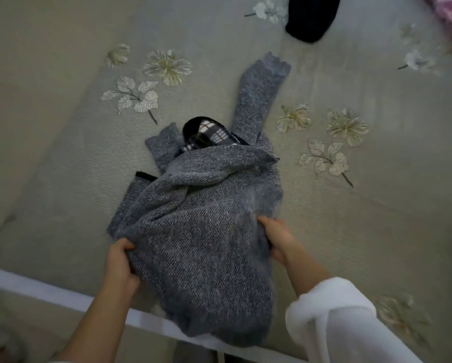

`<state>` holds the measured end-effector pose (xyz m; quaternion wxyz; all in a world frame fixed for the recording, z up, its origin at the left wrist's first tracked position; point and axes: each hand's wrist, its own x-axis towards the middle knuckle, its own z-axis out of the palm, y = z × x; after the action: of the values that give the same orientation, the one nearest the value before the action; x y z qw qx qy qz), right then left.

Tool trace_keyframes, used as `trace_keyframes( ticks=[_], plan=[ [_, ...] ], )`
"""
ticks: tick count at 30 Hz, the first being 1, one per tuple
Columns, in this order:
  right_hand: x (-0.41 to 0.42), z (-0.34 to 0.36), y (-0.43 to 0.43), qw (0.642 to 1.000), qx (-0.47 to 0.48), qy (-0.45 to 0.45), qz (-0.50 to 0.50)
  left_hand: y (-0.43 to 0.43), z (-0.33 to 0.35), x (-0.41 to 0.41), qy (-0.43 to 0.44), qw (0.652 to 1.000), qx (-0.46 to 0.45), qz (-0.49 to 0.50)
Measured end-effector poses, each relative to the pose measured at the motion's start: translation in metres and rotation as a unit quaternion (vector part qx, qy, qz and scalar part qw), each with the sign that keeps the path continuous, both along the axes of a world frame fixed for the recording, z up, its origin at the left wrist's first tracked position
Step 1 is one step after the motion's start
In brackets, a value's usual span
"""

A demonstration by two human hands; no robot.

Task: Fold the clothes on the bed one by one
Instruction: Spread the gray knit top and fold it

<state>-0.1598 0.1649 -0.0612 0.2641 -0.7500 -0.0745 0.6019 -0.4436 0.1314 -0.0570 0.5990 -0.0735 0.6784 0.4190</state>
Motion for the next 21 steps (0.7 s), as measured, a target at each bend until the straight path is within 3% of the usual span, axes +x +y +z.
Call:
trace_keyframes(
  ticks=[4, 9, 15, 18, 21],
  plan=[
    [0.024, 0.076, 0.073, 0.986, 0.117, -0.116, -0.033, 0.040, 0.047, 0.005, -0.038, 0.996, 0.074, 0.005],
    [0.073, 0.222, 0.120, 0.923, 0.305, -0.232, -0.040, 0.093, 0.138, 0.033, -0.060, 0.974, 0.217, -0.033],
    [0.123, 0.378, 0.076, 0.836, 0.494, -0.210, -0.110, 0.103, 0.245, 0.066, -0.005, 0.879, 0.466, -0.098],
    [0.147, 0.396, 0.023, 0.831, 0.533, -0.144, -0.073, 0.074, 0.250, 0.075, 0.069, 0.868, 0.465, -0.161],
    [0.175, 0.371, -0.035, 0.868, 0.486, -0.099, -0.004, 0.028, 0.219, 0.089, 0.171, 0.876, 0.362, -0.270]
  ],
)
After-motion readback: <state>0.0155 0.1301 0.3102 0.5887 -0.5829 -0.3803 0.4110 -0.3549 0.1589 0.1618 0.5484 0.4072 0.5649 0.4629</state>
